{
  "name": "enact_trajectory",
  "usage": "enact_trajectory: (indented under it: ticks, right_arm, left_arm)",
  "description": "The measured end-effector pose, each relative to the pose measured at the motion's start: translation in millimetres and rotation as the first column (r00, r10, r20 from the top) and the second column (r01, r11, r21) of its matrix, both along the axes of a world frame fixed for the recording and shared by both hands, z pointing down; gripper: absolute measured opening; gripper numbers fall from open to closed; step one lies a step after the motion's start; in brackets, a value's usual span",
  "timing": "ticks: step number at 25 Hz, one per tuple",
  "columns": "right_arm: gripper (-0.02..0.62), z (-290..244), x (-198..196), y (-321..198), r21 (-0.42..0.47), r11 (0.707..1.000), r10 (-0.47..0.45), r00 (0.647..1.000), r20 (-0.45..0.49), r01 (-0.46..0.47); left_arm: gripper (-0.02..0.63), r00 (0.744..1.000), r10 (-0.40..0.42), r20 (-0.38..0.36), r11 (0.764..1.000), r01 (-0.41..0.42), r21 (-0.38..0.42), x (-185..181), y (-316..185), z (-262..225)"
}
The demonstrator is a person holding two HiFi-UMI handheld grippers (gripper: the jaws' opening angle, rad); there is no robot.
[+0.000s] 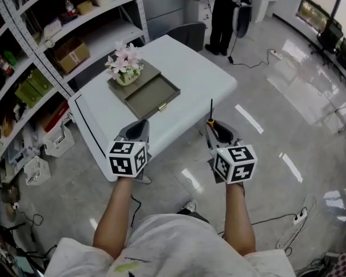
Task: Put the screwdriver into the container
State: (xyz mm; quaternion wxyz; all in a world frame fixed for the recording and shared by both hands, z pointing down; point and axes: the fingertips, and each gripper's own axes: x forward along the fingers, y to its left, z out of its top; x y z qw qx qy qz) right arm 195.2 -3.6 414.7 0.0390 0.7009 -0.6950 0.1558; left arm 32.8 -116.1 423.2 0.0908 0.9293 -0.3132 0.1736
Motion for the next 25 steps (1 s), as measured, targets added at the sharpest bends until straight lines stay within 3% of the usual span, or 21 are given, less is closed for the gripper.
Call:
enact_trajectory:
  ticks: [12, 25]
  right_arm:
    - [0.075, 2, 63, -16, -0.001, 0.999, -0.048, 0.999, -0.002, 0.048]
    - [0.075, 15, 50, -98, -0.035, 0.979, -0.203, 0.979, -0.016, 0.203]
  left_arm:
    - [0.005, 0.999, -0.046, 0.016, 0.999, 0.046, 0.01, 54, -11, 1]
    - [0.005, 0.981, -0.195, 0.021, 0.981, 0.195, -0.013, 25, -70, 20]
